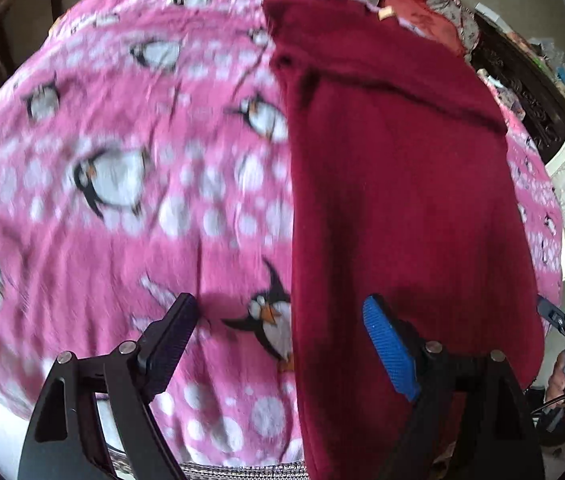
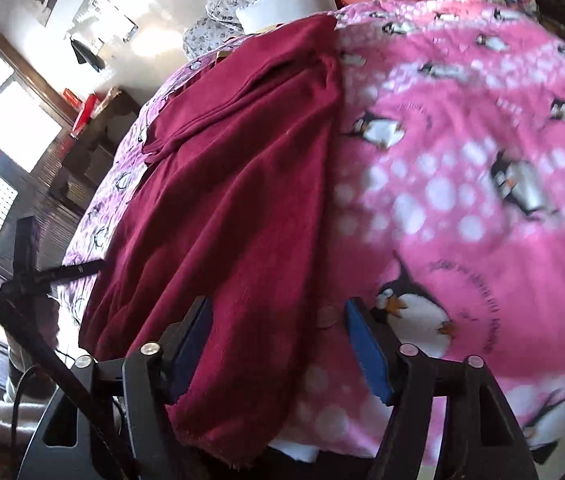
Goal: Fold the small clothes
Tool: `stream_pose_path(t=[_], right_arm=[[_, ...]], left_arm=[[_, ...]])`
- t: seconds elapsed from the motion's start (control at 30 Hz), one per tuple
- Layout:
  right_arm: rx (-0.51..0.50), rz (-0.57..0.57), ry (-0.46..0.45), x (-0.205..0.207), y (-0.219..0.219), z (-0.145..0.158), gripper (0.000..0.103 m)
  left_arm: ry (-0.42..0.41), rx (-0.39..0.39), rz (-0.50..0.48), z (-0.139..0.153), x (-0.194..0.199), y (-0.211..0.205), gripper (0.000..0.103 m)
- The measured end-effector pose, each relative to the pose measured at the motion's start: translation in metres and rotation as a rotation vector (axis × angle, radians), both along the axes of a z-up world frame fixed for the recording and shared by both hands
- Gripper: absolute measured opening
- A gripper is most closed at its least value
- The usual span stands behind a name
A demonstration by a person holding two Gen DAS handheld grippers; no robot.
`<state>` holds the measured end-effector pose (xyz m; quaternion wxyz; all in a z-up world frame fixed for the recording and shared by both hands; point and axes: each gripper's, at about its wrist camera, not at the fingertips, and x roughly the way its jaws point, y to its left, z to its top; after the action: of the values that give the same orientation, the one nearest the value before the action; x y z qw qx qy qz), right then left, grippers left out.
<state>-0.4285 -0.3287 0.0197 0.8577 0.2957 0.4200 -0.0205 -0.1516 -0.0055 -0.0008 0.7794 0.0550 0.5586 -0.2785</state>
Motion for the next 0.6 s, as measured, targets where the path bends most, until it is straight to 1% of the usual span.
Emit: stream_pose_path(t=[0.03, 0.07, 0.1, 0.13, 0.23, 0.33, 0.37, 0.47, 0.5, 0.6], right_arm=[[-0.021, -0.015, 0.004, 0.001, 0.002, -0.002, 0.055], [-0.041, -0.029, -0.013, 0.002, 0.003, -0.002, 0.046], [-0.024, -0.018, -0.031, 0.003, 0.003, -0.001, 0.017], [-0.014, -0.015, -0.047, 0.002, 0.003, 0.002, 0.011], [-0.113, -0.013, -0.078, -0.004, 0.011, 0.02, 0.009], [-0.203, -0.043, -0.087, -0.017, 0.012, 0.036, 0.008], [-0.249, -0.06, -0.059, -0.017, 0.012, 0.036, 0.008], [-0.259, -0.058, 0.013, -0.006, 0.012, 0.019, 0.008], [-0.278, -0.056, 0.042, -0.001, 0.015, 0.012, 0.009], [-0.297, -0.068, 0.048, -0.002, 0.018, 0.01, 0.01]], left_arm=[[-0.022, 0.006, 0.007, -0.001, -0.003, -0.001, 0.084], [-0.038, 0.009, 0.009, 0.0, -0.006, -0.003, 0.084], [-0.047, 0.01, 0.001, 0.0, -0.009, -0.006, 0.084], [-0.044, 0.01, -0.01, -0.001, -0.011, -0.009, 0.084], [-0.051, 0.014, -0.027, 0.001, -0.016, -0.013, 0.084], [-0.049, 0.012, -0.034, 0.0, -0.018, -0.014, 0.084], [-0.05, 0.012, -0.03, -0.002, -0.018, -0.016, 0.084], [-0.066, 0.026, -0.028, -0.003, -0.021, -0.016, 0.086], [-0.074, 0.032, -0.031, -0.003, -0.022, -0.018, 0.086], [-0.081, 0.04, -0.051, -0.002, -0.031, -0.02, 0.086]])
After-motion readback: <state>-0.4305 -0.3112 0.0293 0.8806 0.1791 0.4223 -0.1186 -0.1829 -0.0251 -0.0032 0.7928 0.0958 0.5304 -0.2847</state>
